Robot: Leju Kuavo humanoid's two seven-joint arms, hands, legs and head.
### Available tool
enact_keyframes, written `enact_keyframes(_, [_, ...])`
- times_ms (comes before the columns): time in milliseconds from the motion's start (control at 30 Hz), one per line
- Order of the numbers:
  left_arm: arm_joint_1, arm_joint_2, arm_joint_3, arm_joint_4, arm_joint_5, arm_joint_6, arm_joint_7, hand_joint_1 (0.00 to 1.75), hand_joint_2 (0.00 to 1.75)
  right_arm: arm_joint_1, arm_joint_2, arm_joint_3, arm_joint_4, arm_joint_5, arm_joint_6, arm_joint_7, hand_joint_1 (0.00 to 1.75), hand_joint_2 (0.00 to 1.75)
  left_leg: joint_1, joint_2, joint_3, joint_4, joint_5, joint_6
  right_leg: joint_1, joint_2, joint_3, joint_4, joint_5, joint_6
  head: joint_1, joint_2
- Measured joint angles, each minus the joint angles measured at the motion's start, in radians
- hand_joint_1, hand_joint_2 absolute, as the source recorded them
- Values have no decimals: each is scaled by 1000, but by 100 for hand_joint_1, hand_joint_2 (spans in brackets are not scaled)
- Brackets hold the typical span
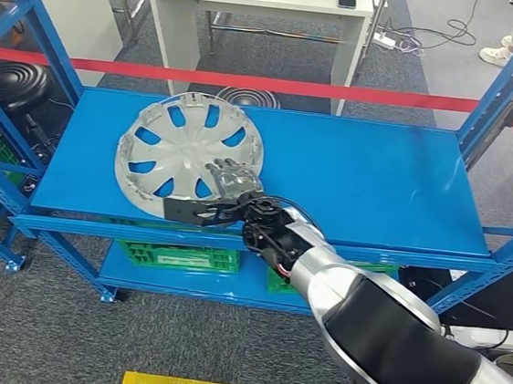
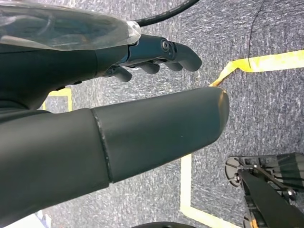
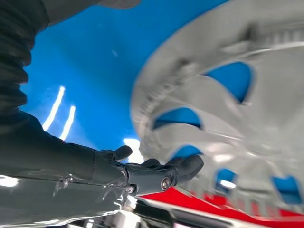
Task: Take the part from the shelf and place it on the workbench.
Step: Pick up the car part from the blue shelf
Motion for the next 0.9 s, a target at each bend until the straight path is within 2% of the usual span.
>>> enact_keyframes(200, [-2,0,0,0,-8,-6,3,0,0,6,-51,-13,27,-25,-25,32,0,175,0,0,0,0,0,0,0,0,0,0,0,0,0,0])
enact_keyframes(567, [-2,3,0,0,-10,-9,4,0,0,22,-139,-63,56,-62,-37,17,0,175,0,0,0,1,0,0,0,0,0,0,1,1,0,0])
enact_keyframes(900, [-3,6,0,0,-14,-10,4,0,0,27,-150,-70,59,-70,-37,10,0,175,0,1,0,1,0,0,0,1,0,0,1,1,0,0])
